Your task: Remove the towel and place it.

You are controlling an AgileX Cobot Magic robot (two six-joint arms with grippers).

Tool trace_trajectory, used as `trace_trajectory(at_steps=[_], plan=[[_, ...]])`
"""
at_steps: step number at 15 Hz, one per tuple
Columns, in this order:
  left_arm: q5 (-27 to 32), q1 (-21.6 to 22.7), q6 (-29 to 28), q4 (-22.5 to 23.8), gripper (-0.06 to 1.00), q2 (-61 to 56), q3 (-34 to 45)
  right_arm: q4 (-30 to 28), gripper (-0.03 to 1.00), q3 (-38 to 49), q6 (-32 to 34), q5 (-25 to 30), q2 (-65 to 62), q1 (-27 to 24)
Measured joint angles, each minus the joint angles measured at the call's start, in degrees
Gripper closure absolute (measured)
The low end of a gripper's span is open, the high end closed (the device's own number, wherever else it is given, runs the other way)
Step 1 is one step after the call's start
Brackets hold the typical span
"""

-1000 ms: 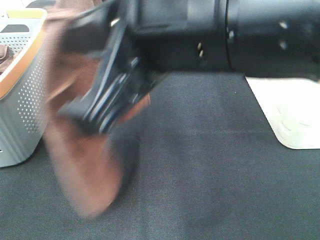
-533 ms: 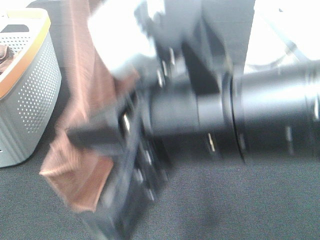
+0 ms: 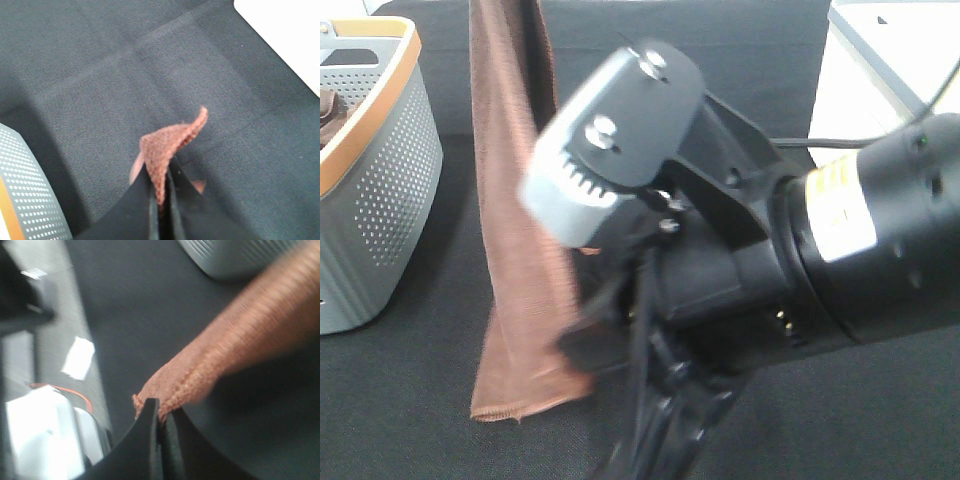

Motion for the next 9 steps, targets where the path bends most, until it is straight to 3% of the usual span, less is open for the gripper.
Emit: trace_trajectory(at_steps=[3,5,9], plan=[[0.34,0.00,0.00,0.23,0.94,0.00,0.00,-34.66,0.97,0.00,36.78,6.93,-0.69,0.00],[0.34,0.00,0.00,1.43,0.94,0.00,0.00,-51.80,0.97,-2.18,53.00,15.53,-2.81,0.06],[-0.63,0.00,0.00,1.83,0.94,0.00,0.00,-58.73,0.97,-6.19,54.20,22.52,-3.44,0.06]])
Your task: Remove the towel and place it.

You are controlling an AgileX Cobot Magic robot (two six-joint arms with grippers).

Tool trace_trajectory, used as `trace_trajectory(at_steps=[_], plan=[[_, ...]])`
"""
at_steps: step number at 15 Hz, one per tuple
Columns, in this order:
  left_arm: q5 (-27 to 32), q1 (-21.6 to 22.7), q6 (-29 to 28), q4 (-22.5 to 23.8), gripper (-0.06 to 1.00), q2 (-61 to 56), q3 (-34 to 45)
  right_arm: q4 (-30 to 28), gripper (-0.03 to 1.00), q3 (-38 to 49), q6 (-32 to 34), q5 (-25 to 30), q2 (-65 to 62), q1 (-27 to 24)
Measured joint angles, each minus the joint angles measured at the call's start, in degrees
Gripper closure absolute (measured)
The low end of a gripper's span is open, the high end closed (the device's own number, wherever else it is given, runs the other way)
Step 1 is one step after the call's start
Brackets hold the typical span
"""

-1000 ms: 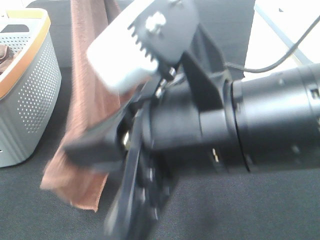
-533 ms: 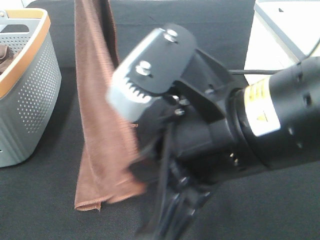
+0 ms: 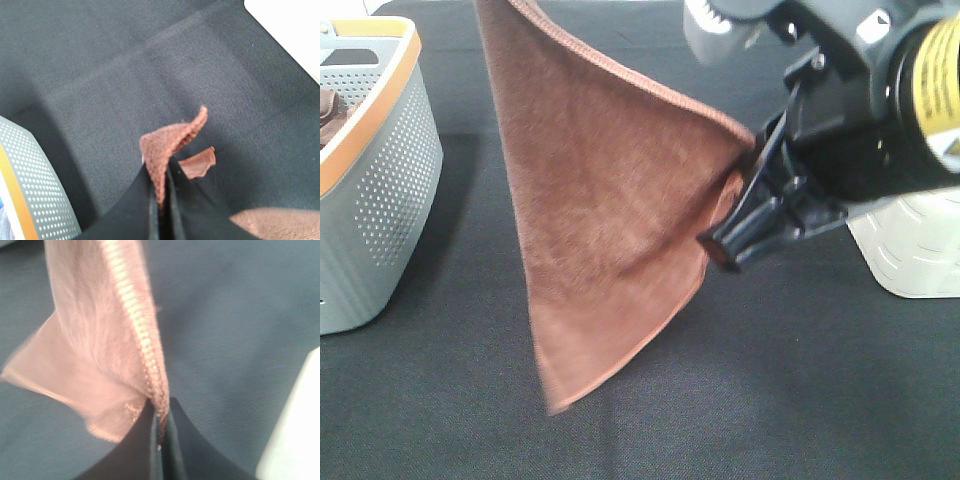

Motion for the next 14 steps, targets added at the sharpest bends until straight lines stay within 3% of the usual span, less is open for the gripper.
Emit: trace_trajectory(at_steps=[4,7,11,14], plan=[[-4.47,0.00,0.00,1.32,0.94,0.00,0.00,-5.04,0.97,-2.52,0.86,2.06,0.00,-1.66],[-13.75,0.00,0.00,4.58,0.94,0.00,0.00,-9.34,0.97,-5.90,1.66,-0.63,0.00,-11.80],[-26.13,0.00,0.00,12.83,0.94,1.32,0.00,-15.81,0.97,-7.51,1.72,-16.39,1.43,-24.47],[-30.37,0.00,0.00,22.12,0.94,5.96,0.00,-22.35,0.97,-7.91,3.15,-30.42,6.25,-33.06]])
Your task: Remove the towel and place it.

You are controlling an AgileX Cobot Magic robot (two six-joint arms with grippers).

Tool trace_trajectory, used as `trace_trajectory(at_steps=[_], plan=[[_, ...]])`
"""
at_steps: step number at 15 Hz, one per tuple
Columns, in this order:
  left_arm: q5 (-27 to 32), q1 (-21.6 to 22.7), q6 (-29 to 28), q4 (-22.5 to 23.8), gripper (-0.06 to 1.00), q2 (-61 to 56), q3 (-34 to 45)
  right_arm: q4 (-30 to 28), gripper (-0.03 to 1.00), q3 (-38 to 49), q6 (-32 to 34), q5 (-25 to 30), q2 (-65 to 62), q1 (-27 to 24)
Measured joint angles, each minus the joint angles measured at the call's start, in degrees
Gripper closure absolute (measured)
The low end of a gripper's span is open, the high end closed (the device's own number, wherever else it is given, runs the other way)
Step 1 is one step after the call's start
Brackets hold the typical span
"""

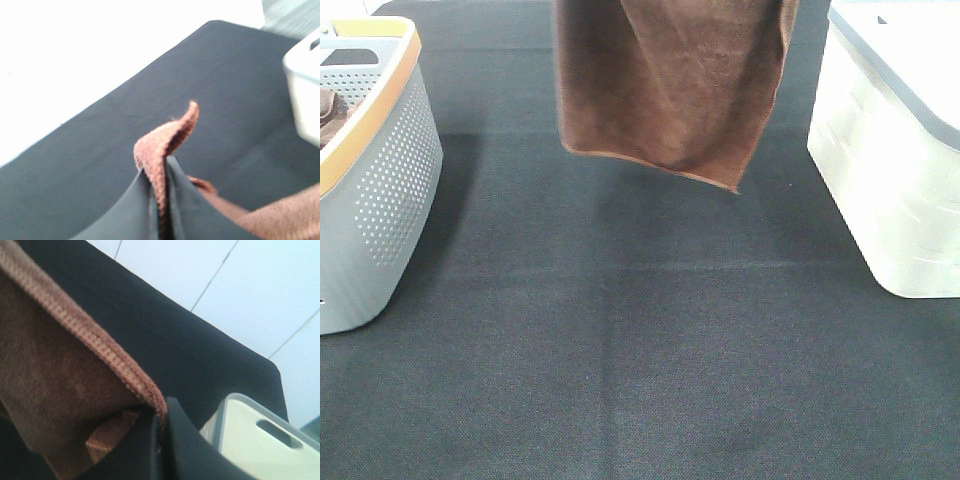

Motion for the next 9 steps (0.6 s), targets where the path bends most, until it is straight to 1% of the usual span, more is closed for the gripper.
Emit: trace_trajectory(at_steps=[1,2,3,5,6,8,9], plan=[[-1.09,0.52,-0.11,3.04,0.94,1.78,0.00,-1.03,0.97,-1.26,2.01,-3.72,2.58,-2.75],[-2.41,1.43,-0.69,5.16,0.94,3.44,0.00,-1.43,0.97,-3.27,4.24,-5.56,5.33,-4.87],[-4.70,3.90,-2.92,5.84,0.94,5.67,0.00,-1.83,0.97,-6.65,6.65,-7.45,9.11,-6.99],[-8.82,7.56,-7.22,5.84,0.94,7.33,0.00,-2.18,0.97,-12.15,7.33,-9.85,13.87,-7.56],[-8.82,7.56,-7.22,5.84,0.94,7.33,0.00,-2.18,0.97,-12.15,7.33,-9.85,13.87,-7.56],[-13.01,10.66,-12.09,5.84,0.94,7.96,0.00,-3.15,0.97,-18.62,7.33,-10.14,19.25,-7.56],[-12.72,10.94,-13.35,5.84,0.94,8.02,0.00,-3.27,0.97,-20.11,7.22,-10.14,20.86,-7.56]])
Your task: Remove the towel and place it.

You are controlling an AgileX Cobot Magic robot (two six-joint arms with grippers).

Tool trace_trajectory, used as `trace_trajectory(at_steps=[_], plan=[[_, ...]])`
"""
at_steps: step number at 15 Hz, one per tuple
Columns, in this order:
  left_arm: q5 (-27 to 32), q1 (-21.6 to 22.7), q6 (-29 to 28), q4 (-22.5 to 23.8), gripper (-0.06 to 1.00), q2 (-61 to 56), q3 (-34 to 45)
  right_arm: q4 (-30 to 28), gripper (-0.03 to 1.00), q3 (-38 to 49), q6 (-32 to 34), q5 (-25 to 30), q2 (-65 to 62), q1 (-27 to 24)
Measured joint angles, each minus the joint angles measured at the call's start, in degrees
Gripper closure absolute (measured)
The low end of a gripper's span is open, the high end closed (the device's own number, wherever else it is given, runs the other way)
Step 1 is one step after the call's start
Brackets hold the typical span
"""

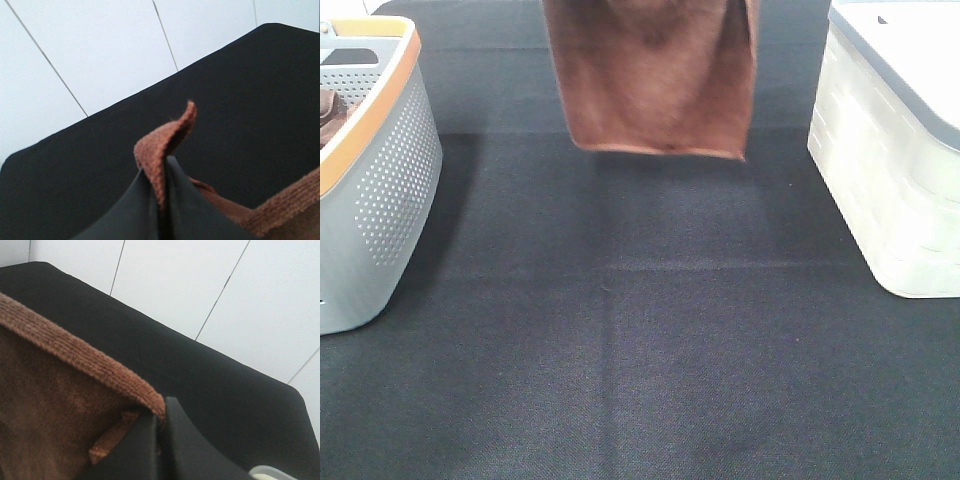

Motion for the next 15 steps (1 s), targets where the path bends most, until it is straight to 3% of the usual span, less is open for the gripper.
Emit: trace_trajectory(at_steps=[3,5,8,9,10,13,15], plan=[[8.77,0.00,-0.86,-3.32,0.94,1.38,0.00,0.52,0.97,0.11,-0.97,0.63,3.50,0.17],[20.00,-0.17,-1.03,-10.54,0.94,4.13,0.00,3.61,0.97,3.21,-1.49,1.15,4.01,0.74],[34.03,-0.46,3.09,-21.66,0.94,6.93,0.00,13.29,0.97,10.71,-10.26,1.83,4.13,1.32],[37.18,-0.52,4.47,-24.87,0.94,7.16,-0.11,18.45,0.97,12.89,-14.67,3.04,4.13,1.32],[41.94,-0.52,6.02,-28.59,0.94,7.16,-0.34,29.11,0.97,14.44,-21.77,7.05,4.13,1.32],[46.29,-0.52,8.42,-32.83,0.94,7.33,0.52,56.15,0.97,14.55,-44.35,20.68,4.13,1.26],[47.96,-0.23,9.63,-35.52,0.94,7.33,4.24,68.35,0.97,14.55,-52.83,30.83,4.13,0.97]])
